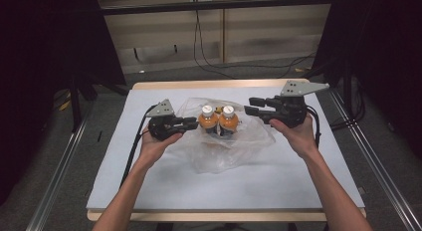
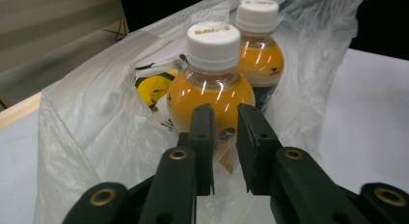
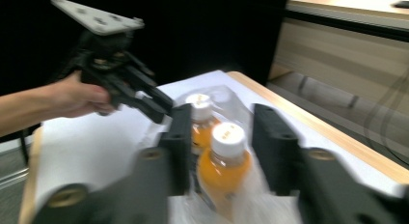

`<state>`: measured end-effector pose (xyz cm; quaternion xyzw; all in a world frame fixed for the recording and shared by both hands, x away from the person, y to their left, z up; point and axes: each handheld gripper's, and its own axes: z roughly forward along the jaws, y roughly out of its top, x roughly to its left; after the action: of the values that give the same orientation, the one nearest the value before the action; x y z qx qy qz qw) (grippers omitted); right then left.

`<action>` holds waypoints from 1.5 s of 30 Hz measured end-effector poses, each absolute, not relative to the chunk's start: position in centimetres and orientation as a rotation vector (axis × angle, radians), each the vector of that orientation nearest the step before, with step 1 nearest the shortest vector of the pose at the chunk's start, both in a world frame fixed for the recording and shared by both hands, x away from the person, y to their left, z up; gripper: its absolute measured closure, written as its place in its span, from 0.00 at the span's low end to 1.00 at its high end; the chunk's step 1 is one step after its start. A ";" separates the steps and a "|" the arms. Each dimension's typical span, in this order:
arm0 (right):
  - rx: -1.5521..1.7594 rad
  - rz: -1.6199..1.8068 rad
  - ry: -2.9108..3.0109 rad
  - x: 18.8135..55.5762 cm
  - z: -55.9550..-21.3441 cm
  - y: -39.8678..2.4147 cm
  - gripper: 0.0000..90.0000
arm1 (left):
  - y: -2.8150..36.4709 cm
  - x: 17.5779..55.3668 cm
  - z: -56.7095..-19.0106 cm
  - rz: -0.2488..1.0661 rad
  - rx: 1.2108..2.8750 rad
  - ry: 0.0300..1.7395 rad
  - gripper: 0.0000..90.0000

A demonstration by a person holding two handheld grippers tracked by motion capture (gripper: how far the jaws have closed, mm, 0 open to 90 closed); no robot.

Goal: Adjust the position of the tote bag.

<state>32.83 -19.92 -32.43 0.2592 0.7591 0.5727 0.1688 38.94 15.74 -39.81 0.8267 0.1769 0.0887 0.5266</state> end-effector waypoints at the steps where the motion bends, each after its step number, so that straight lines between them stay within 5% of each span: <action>1: 0.736 1.620 2.169 33.0 -32.5 -19.7 0.80 | 15.6 39.1 -40.0 0.211 1.986 0.419 0.92; 2: 0.733 1.602 2.222 33.4 -33.3 -19.2 0.88 | 15.4 39.3 -40.2 0.213 1.990 0.432 0.95; 7: 0.793 1.477 2.315 34.5 -36.0 -18.7 0.96 | 15.7 40.1 -41.1 0.211 2.001 0.462 0.97; 26: 0.995 1.226 2.485 38.8 -44.8 -19.0 1.00 | 14.1 41.6 -45.4 0.199 2.214 0.501 0.95; 45: 0.967 1.015 2.613 39.0 -47.5 -18.1 1.00 | 13.3 41.8 -47.3 0.231 2.427 0.428 0.97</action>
<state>39.03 -18.09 -47.54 0.3250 0.8777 0.3409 0.0881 41.79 13.31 -47.31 0.9266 0.1636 0.0883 0.3270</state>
